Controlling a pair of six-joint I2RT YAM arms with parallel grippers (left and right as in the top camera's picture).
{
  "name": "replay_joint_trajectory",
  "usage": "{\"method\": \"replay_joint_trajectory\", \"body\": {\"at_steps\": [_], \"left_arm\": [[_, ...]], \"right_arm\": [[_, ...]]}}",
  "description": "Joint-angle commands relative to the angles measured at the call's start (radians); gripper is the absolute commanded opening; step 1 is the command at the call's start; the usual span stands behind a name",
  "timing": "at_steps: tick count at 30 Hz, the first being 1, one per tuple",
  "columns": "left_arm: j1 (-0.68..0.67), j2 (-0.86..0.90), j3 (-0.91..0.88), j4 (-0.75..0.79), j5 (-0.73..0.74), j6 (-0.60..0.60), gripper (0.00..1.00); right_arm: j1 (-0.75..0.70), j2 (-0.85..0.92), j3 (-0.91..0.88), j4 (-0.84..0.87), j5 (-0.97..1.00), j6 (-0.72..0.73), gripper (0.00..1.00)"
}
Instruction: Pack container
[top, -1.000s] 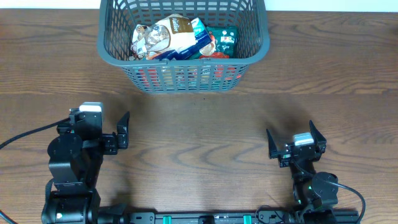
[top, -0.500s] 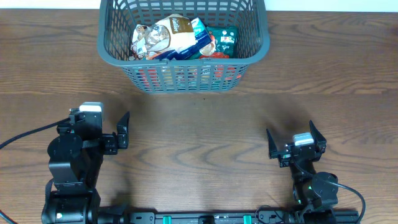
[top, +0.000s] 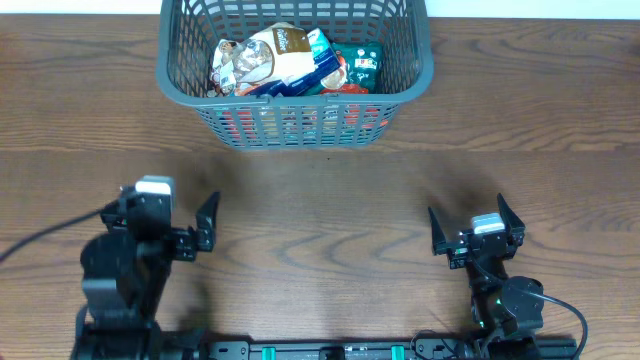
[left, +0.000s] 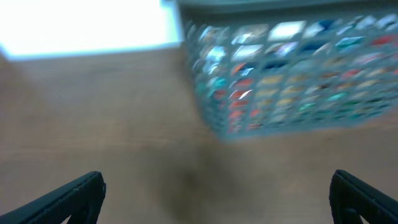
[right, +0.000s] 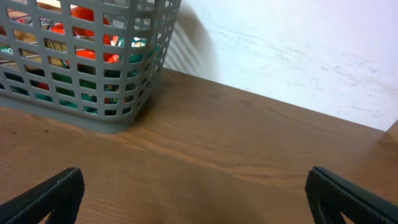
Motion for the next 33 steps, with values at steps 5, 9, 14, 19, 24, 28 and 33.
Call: {"method": "replay_joint_trajectory", "body": {"at_steps": [5,9,14,19,24,28,33], "left_arm": [[-0.024,-0.232,-0.311,0.352,0.054,0.007,0.99],[-0.024,-0.345,-0.47,0.498,0.054,0.007,0.99],[-0.026,-0.427,-0.575,0.527,0.058,0.007,0.99],[-0.048,-0.427,-0.609,0.518,0.061,0.03,0.99],[-0.062,-0.427,-0.609,0.413,0.063,0.051,0.99],[-0.062,-0.427,-0.609,0.414,0.062,0.102,0.99],[-0.062,-0.427,-0.609,0.413,0.061,0.113,0.99]], "right_arm": [[-0.005,-0.009,-0.007,0.0,0.003,-0.002,0.99],[-0.005,-0.009,-0.007,0.0,0.003,-0.002,0.99],[-0.005,-0.009,-0.007,0.0,0.003,-0.002,0.99],[-0.005,-0.009,-0.007,0.0,0.003,-0.002,0.99],[-0.005,-0.009,-0.007,0.0,0.003,-0.002,0.99],[-0.005,-0.009,-0.007,0.0,0.003,-0.002,0.99],[-0.005,-0.009,-0.007,0.0,0.003,-0.002,0.99]]}}
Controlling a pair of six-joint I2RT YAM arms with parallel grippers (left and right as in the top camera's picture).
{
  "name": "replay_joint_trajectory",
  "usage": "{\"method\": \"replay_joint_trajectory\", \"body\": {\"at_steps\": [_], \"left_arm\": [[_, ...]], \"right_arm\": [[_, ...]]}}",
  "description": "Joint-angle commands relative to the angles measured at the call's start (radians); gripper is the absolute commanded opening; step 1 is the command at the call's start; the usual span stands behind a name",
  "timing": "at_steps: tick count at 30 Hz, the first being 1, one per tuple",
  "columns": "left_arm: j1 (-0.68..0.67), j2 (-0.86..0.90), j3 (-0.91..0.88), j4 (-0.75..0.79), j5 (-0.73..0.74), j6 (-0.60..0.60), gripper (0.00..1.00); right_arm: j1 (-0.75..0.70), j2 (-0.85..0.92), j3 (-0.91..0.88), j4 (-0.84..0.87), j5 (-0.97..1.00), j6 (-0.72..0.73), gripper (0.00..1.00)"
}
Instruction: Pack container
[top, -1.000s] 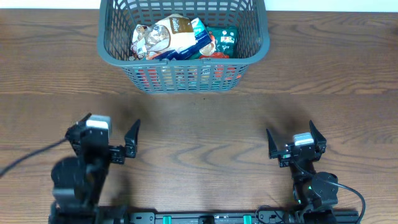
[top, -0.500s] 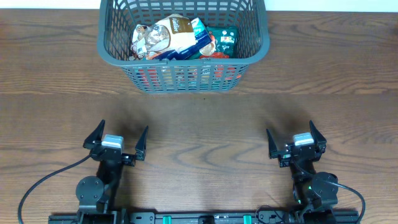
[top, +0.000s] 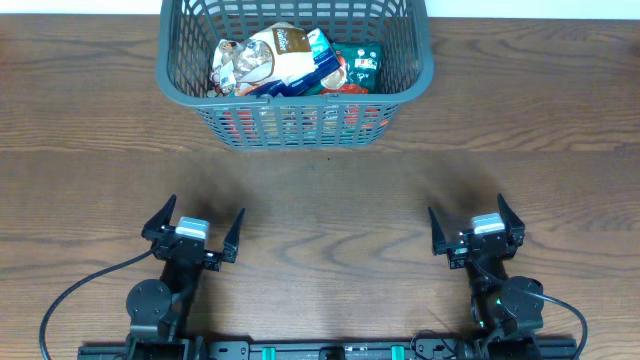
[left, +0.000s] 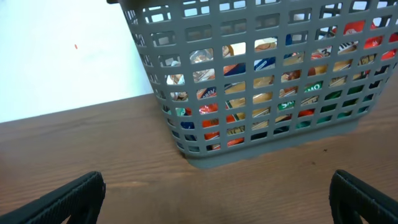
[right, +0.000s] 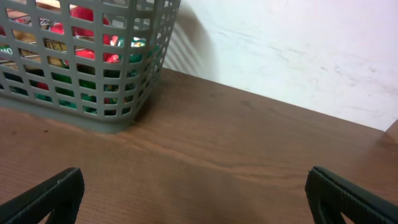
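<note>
A grey mesh basket stands at the back middle of the wooden table, holding several snack packets. Through its wall the packets show in the left wrist view and the right wrist view. My left gripper sits low at the front left, open and empty, facing the basket. At the front right my right gripper is open too, with nothing between its fingers; the basket's corner lies to its far left.
A white wall rises behind the table's far edge. Bare brown tabletop lies between the basket and both grippers. A black cable loops by the left arm's base.
My left arm has dropped and folded back toward the front edge, its gripper now a little further right and squarely facing the basket. The right arm and the basket are unchanged.
</note>
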Motion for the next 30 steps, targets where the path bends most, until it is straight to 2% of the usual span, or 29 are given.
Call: {"method": "replay_joint_trajectory", "body": {"at_steps": [1,30], "left_arm": [[-0.007,-0.009,-0.018,-0.037,0.015,0.029,0.99],[-0.007,-0.007,-0.018,-0.033,0.015,0.007,0.99]], "right_arm": [[-0.005,-0.007,-0.006,0.0,0.003,-0.003,0.99],[-0.005,-0.007,-0.006,0.0,0.003,-0.002,0.99]]}}
